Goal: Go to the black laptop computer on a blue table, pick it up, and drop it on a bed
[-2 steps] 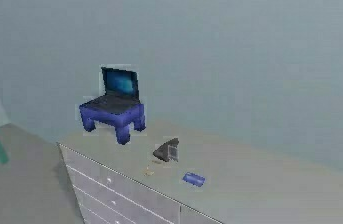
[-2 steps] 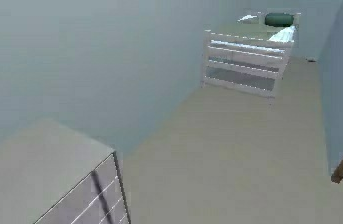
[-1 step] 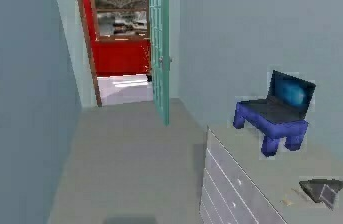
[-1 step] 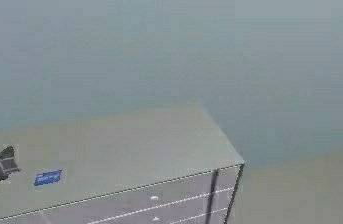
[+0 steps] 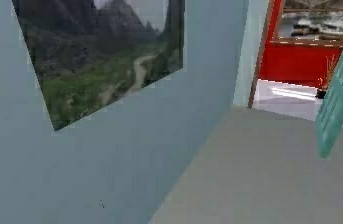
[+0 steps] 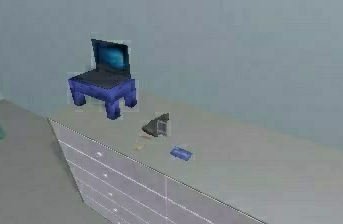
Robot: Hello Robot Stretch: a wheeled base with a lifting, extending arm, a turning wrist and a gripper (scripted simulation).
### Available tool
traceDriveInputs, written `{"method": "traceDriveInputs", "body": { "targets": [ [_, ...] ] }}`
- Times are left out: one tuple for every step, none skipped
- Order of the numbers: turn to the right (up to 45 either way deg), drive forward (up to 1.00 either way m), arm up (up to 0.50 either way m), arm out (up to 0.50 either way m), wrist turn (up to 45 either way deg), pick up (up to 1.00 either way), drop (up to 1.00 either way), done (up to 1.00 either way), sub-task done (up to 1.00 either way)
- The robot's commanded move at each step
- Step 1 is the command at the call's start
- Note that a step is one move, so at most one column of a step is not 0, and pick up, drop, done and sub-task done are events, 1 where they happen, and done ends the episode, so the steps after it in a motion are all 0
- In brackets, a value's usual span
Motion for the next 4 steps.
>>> {"method": "traceDriveInputs", "body": {
  "targets": [
    [-15.0,0.00,0.00,0.00,0.0,0.00,0.00,0.00,0.00],
    [45.0,0.00,0.00,0.00,0.0,0.00,0.00,0.00,0.00],
    [18.0,0.00,0.00,0.00,0.0,0.00,0.00,0.00,0.00],
    [0.0,0.55,0.00,0.00,0.0,0.00,0.00,0.00,0.00]
  ]
}}
